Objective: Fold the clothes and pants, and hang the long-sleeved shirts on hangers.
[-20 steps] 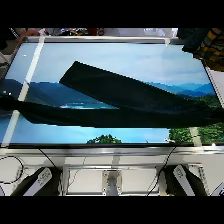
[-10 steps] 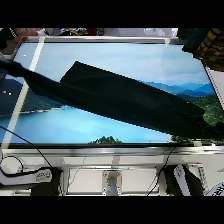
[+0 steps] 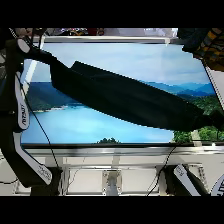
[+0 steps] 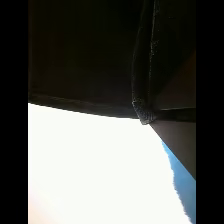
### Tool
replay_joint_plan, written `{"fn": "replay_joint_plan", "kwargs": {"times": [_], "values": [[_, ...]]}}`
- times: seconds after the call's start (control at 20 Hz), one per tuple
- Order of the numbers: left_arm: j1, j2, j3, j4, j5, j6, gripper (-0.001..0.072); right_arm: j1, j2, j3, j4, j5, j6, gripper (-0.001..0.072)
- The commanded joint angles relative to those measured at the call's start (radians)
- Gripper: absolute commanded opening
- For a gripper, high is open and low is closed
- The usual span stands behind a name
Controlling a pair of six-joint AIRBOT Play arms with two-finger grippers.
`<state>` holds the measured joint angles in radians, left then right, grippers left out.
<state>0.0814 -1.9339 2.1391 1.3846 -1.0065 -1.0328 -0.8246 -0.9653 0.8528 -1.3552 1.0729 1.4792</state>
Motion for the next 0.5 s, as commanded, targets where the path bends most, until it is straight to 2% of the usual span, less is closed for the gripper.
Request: {"fn": "replay_joint_plan", "kwargs": {"times": [0.0, 0.1, 0.15, 0.35, 0.45], "values": [[-0.021, -0.069, 0.018, -0.143, 0.301, 0.031, 0.0017, 0.0, -0.085, 0.005, 0.194, -0.234, 0.006, 0.0006], [-0.019, -0.087, 0.018, -0.235, 0.459, 0.03, 0.0016, 0.0, -0.111, 0.005, 0.245, -0.345, 0.006, 0.0005], [-0.014, -0.106, 0.018, -0.274, 0.492, 0.03, 0.0017, 0.0, -0.133, 0.005, 0.262, -0.365, 0.006, 0.0006], [-0.005, -0.208, 0.018, -0.346, 0.496, 0.026, 0.0019, 0.016, -0.242, 0.005, 0.285, -0.369, -0.002, 0.0008], [-0.006, -0.248, 0.018, -0.346, 0.515, 0.026, 0.0019, 0.043, -0.285, 0.005, 0.288, -0.416, 0.0, 0.0009]]}}
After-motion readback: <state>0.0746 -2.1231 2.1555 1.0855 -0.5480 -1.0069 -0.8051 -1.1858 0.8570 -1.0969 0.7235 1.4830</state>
